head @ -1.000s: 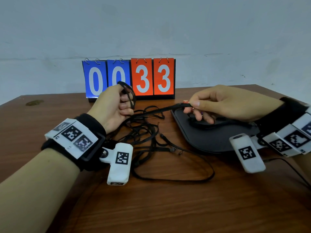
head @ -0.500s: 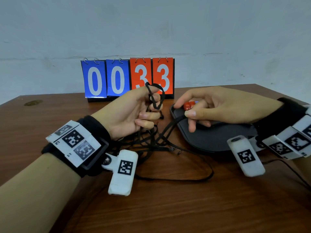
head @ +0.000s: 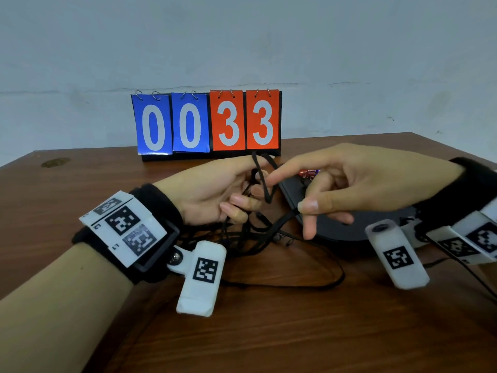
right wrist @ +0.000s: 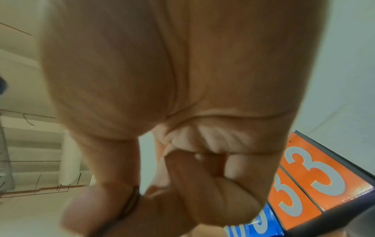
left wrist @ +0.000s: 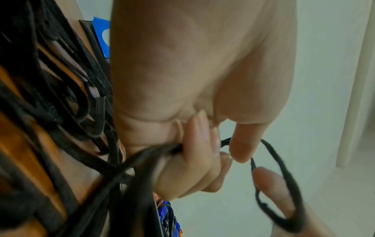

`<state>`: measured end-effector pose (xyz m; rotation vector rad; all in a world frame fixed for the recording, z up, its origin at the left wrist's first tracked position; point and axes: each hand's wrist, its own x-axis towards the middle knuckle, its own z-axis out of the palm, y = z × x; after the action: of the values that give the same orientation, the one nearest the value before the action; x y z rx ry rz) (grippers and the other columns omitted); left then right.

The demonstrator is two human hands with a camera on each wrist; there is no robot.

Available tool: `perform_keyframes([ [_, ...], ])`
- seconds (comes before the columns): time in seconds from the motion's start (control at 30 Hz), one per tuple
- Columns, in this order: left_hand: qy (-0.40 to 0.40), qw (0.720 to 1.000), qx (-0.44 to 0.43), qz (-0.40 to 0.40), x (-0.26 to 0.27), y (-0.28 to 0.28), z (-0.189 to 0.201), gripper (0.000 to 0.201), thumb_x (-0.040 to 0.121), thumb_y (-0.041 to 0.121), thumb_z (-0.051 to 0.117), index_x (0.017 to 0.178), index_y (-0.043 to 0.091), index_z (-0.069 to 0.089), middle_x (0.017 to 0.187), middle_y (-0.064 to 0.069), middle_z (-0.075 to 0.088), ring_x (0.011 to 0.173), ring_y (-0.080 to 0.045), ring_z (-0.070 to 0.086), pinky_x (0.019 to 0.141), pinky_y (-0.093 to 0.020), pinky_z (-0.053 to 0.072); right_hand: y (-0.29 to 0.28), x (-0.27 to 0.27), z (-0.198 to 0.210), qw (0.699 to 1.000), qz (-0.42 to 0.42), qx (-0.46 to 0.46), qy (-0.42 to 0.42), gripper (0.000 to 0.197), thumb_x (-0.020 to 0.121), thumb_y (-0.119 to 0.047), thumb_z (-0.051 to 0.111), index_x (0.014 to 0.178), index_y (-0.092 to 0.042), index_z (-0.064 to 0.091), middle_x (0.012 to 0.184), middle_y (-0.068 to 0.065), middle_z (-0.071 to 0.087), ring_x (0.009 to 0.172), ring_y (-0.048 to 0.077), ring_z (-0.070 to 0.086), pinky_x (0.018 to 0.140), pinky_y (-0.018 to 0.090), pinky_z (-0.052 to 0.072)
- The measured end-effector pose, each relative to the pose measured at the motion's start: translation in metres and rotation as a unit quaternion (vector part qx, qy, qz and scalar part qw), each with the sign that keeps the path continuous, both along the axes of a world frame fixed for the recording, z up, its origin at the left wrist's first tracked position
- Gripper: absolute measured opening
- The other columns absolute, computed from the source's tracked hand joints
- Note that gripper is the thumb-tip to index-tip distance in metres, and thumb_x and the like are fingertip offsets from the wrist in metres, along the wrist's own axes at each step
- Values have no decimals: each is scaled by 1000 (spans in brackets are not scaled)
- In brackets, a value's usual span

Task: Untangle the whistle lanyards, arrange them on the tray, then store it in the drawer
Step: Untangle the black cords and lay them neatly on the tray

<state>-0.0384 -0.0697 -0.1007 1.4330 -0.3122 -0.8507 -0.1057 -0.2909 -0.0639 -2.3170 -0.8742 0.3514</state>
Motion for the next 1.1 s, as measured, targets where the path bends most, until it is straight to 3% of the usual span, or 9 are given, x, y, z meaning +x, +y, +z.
perform_keyframes([
  [0.07, 11, 1000, -8, 0, 0, 0, 1, 25, 88, 42, 57, 78, 19, 56, 67, 6, 41, 46, -3, 27, 48, -15, 11, 0, 0, 0, 1000, 1, -22, 10, 51, 97, -26, 61, 143, -40, 45, 93, -3, 79, 56, 18, 56, 62, 20, 46],
  [0.2, 9, 1000, -6, 4, -1, 0, 1, 24, 83, 42, 60, 77, 21, 50, 66, 7, 41, 46, -3, 27, 48, -15, 11, 0, -1, 0, 998, 7, -57, 29, 53, 97, -29, 60, 144, -43, 40, 95, -8, 79, 60, 16, 59, 69, 25, 49],
  [0.37, -18, 1000, 3, -6, -5, -3, 1, 23, 82, 42, 60, 78, 20, 52, 65, 6, 42, 48, -3, 23, 49, -16, 11, -2, -2, 0, 998, 18, -44, 43, 53, 98, -22, 60, 145, -37, 42, 96, -4, 79, 60, 15, 59, 72, 19, 49],
  [0.5, -21, 1000, 9, -14, 1, 0, -1, 24, 90, 40, 60, 84, 19, 49, 70, 6, 38, 55, -6, 15, 47, -16, 12, -2, 0, -3, 997, 46, -35, 45, 33, 99, -19, 59, 131, -26, 58, 98, 0, 79, 58, 16, 57, 75, 33, 54],
  [0.57, -24, 1000, 10, 0, 5, 2, -2, 24, 95, 36, 57, 82, 18, 49, 70, 6, 37, 52, -4, 19, 47, -17, 11, -3, 1, -4, 997, 41, -33, 47, 21, 99, -19, 59, 119, -21, 63, 97, 1, 79, 58, 16, 57, 72, 29, 52],
  [0.63, -40, 999, 6, 19, 7, 4, -2, 21, 97, 32, 57, 83, 18, 51, 70, 6, 37, 51, -3, 22, 49, -18, 11, -6, 2, -3, 998, 27, -31, 37, 16, 99, -20, 59, 114, -16, 64, 95, -1, 79, 58, 17, 58, 69, 21, 50],
  [0.73, -53, 998, -14, 41, 9, 7, -2, 14, 94, 27, 60, 84, 18, 58, 70, 5, 39, 51, -4, 23, 47, -18, 12, -11, 6, 0, 1000, -6, -5, 2, 18, 96, -26, 60, 108, -15, 65, 92, 0, 79, 59, 18, 59, 67, 20, 50],
  [0.87, -48, 996, -24, 73, 15, 10, -2, 13, 90, 26, 65, 91, 19, 54, 70, 5, 42, 50, -3, 23, 45, -14, 14, -27, 11, 7, 994, -73, 51, -56, 23, 89, -35, 61, 100, -15, 65, 91, 2, 79, 64, 14, 59, 72, 18, 50],
  [1.1, -63, 994, -37, 79, 21, 10, -6, 13, 88, 19, 69, 83, 16, 56, 74, 4, 51, 52, -4, 32, 42, -12, 26, -49, 26, 9, 973, -177, 99, -110, 28, 91, -38, 60, 97, -12, 67, 88, 4, 79, 80, 9, 67, 81, 16, 50],
])
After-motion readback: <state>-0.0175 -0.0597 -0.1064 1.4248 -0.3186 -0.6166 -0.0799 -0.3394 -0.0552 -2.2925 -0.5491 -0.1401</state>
